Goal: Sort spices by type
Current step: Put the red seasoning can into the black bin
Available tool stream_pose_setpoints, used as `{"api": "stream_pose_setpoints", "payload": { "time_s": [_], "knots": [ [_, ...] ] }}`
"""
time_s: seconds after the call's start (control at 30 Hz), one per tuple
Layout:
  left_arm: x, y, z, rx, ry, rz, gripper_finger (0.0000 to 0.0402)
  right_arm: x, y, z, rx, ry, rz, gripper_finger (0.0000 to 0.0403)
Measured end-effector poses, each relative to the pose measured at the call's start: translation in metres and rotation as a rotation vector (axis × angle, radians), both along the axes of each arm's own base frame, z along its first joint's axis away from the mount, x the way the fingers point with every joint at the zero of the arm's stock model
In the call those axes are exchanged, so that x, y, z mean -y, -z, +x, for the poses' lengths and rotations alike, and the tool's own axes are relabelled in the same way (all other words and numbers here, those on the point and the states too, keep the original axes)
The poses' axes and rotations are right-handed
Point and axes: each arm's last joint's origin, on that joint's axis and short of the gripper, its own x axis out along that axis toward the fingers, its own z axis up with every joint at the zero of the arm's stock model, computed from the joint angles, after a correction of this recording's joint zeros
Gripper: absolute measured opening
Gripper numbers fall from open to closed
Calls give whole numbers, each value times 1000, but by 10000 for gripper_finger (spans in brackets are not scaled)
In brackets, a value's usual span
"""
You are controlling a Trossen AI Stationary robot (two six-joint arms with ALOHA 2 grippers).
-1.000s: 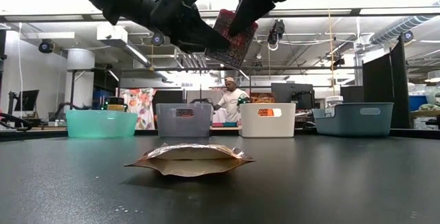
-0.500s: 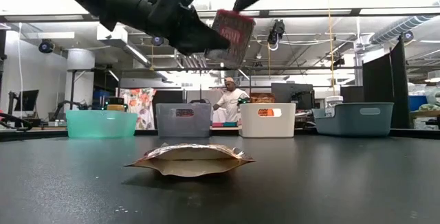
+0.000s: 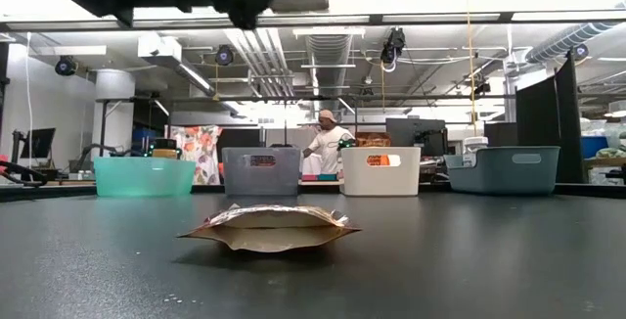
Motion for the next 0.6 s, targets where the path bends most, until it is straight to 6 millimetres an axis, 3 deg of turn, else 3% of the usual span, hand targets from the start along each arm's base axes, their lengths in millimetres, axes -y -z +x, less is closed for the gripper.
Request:
{"api": "stream_pose_setpoints", "payload": {
  "time_s": [0.17, 0.37, 0.6],
  "knots": [
    [-1, -14, -21, 133, 7, -2, 157, -3, 28, 8, 135, -54, -5, 354],
    [-1, -10, -35, 187, 13, -38, 158, -6, 45, 25, 167, -61, -29, 352],
    [0, 15, -32, 92, 16, -41, 158, -8, 18, 36, 134, -66, -69, 352]
  ]
}}
